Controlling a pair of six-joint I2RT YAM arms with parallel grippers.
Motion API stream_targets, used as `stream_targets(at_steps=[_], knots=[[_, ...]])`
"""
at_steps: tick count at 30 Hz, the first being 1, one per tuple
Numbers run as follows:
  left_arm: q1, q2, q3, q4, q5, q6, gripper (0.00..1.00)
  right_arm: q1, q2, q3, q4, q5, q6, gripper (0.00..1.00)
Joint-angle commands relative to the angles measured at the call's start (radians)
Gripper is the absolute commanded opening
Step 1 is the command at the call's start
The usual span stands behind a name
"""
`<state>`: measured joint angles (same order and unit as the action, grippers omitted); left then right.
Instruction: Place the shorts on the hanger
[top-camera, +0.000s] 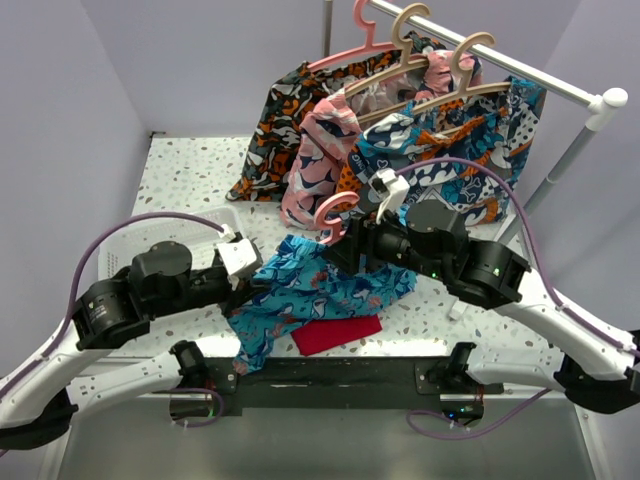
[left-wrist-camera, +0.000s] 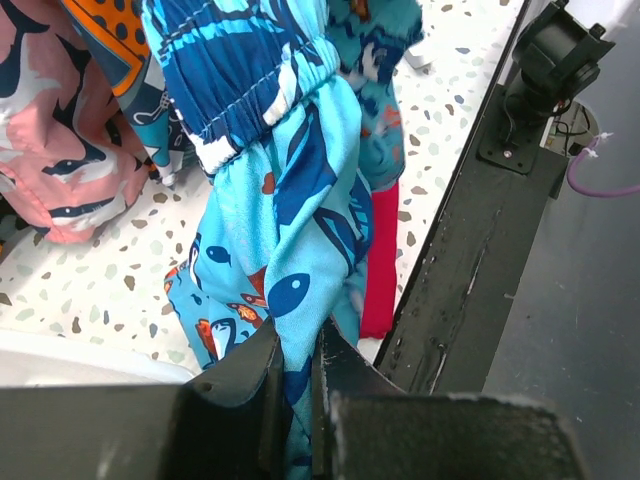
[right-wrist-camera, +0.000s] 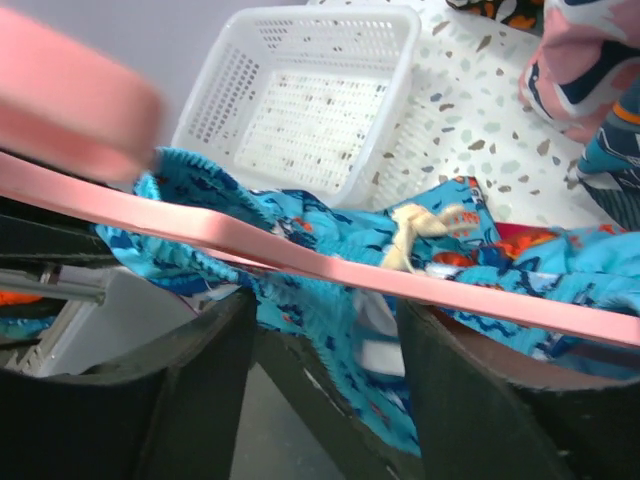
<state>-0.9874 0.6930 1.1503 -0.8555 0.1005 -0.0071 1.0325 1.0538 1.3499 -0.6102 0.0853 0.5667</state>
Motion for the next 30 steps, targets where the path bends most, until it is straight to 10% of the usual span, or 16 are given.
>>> stream_targets(at_steps=[1, 17, 30], knots=[[-0.002, -0.02, 0.054, 0.058, -0.018, 0.019, 0.0, -0.008, -0.07, 0.066, -0.074, 0.045, -0.019, 0.64], [0.0, 0.051, 0.175, 0.105, 0.027, 0.015, 0.0, -0.009, -0.225, 0.1, -0.289, 0.441, -0.059, 0.61], [0.0, 0.301, 0.422, 0.119, 0.03, 0.022, 0.0, -0.008, -0.322, 0.138, -0.177, 0.137, -0.139, 0.63]])
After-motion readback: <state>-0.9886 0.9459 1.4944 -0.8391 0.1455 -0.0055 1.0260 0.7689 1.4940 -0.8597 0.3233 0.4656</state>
